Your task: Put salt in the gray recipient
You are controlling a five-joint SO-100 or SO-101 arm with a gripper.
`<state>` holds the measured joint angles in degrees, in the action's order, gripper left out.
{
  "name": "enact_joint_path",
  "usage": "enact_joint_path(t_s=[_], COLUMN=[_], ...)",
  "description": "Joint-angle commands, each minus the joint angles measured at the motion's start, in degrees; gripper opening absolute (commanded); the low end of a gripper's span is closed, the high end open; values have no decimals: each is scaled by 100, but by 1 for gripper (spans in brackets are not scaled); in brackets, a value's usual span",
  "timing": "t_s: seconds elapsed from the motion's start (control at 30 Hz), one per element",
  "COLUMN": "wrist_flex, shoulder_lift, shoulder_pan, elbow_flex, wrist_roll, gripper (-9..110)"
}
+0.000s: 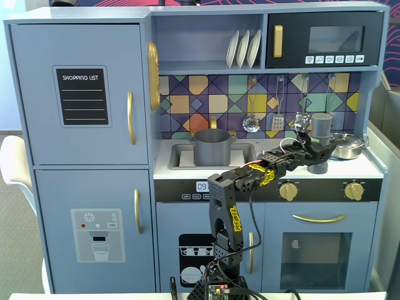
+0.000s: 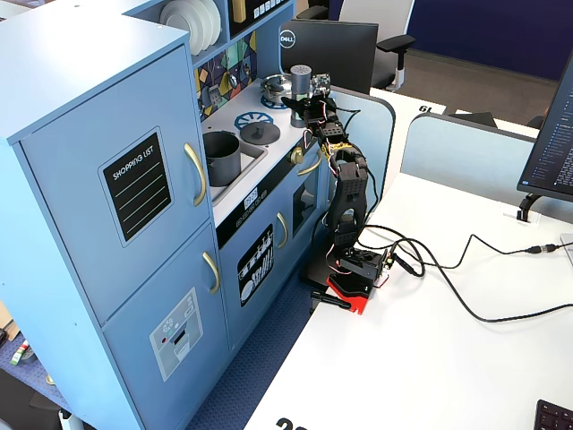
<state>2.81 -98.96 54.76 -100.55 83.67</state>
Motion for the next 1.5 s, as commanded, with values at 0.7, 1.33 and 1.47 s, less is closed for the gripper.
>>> enact_joint_path(t_s=[0.7, 1.33, 1.47], wrist_flex=[378, -4359, -4641], shoulder_lift=[1063, -1441, -2048], shoulder_pan=[-396, -1652, -2962], elbow_flex=[1863, 3489, 2988], wrist_roll=[466, -4676, -6021], gripper=[0, 0, 0])
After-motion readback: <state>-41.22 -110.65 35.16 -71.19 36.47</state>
